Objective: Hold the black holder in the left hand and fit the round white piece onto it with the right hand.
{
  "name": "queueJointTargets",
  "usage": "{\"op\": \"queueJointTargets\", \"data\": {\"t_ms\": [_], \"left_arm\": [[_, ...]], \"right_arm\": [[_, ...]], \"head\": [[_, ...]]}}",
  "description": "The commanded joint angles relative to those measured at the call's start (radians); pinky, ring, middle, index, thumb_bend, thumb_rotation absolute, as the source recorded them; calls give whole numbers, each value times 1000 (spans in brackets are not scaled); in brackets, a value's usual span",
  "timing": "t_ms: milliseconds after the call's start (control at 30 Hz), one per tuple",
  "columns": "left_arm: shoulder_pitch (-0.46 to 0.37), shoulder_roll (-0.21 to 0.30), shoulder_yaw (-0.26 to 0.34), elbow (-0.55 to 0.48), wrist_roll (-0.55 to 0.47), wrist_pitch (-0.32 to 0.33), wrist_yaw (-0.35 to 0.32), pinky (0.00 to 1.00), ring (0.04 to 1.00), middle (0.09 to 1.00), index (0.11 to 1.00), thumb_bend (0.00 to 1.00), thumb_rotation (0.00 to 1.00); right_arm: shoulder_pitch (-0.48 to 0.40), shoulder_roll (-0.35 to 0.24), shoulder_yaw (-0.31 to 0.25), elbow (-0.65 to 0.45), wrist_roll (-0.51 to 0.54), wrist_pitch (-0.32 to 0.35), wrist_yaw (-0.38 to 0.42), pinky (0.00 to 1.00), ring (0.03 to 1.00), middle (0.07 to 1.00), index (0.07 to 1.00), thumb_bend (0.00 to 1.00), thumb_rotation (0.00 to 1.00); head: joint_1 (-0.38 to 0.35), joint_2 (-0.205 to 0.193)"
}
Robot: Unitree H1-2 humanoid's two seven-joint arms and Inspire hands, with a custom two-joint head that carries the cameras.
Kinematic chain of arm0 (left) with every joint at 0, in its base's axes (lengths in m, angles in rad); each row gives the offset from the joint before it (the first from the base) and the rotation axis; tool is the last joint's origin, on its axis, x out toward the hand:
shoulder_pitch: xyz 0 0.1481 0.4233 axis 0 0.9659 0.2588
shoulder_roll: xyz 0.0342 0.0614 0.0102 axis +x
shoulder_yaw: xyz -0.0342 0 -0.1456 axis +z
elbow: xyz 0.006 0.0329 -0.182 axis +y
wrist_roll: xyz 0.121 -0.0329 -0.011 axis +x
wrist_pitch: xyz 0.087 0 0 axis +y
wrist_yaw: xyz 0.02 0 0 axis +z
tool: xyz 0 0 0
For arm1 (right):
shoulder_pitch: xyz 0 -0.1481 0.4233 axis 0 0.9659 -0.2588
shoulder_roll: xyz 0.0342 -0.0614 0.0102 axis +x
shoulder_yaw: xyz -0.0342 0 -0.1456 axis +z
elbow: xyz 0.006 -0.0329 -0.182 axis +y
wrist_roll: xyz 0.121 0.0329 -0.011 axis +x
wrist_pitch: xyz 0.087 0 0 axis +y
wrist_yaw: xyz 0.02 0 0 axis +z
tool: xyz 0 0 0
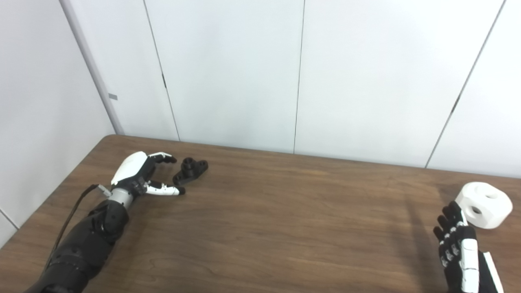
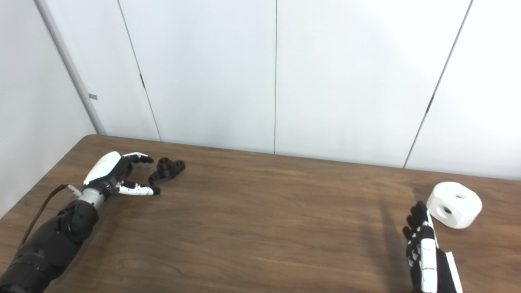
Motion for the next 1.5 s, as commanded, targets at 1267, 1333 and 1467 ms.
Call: {"op": "queueJointTargets", "data": {"t_ms": [1267, 1333, 1467], "left_arm": [[-97, 0, -97, 90, 40, -30, -37, 898, 870, 821, 726, 973, 217], [-100, -1, -97, 91, 37, -33, -43, 906, 875, 823, 727, 973, 213], [-106, -6, -100, 103, 41, -46, -39, 902, 870, 819, 724, 974, 215]], "right_arm": [[5, 25, 9, -85, -35, -14, -21, 1000, 1000, 1000, 1000, 488, 1000], [6, 25, 11, -86, -37, -11, -22, 1000, 1000, 1000, 1000, 505, 1000], [6, 25, 13, -84, -33, -16, -23, 1000, 1000, 1000, 1000, 508, 1000]], "head": [[-32, 7], [-33, 8], [-38, 8]]}}
